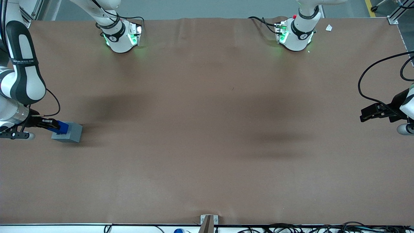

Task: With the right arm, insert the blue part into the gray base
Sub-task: 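Align the held blue cube above the gray base opening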

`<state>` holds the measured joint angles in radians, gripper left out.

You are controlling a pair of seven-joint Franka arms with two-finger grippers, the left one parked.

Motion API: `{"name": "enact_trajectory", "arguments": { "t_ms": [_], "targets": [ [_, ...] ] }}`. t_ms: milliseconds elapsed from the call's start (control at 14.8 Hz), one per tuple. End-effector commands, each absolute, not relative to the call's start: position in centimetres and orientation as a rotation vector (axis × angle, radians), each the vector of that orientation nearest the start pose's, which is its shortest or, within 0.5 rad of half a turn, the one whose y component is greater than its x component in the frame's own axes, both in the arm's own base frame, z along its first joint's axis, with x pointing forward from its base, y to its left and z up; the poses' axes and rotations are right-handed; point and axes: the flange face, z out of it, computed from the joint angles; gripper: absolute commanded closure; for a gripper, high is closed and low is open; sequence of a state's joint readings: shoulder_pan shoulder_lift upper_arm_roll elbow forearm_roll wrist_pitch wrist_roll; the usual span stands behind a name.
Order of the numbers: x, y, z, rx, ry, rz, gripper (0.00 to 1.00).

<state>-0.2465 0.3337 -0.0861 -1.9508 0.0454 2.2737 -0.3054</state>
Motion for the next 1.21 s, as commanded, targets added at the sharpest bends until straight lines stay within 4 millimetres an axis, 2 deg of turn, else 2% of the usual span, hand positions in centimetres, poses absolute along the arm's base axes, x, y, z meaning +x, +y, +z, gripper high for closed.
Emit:
{"name": "enact_trajectory", "arguments": {
  "t_ms": [0, 1145],
  "targets": [
    [57.8, -20.0, 30.5, -3.135, 0.068, 0.008, 0.71],
    [57.4, -20.3, 29.0, -3.123, 0.085, 0.052, 0.68]
  ]
}}
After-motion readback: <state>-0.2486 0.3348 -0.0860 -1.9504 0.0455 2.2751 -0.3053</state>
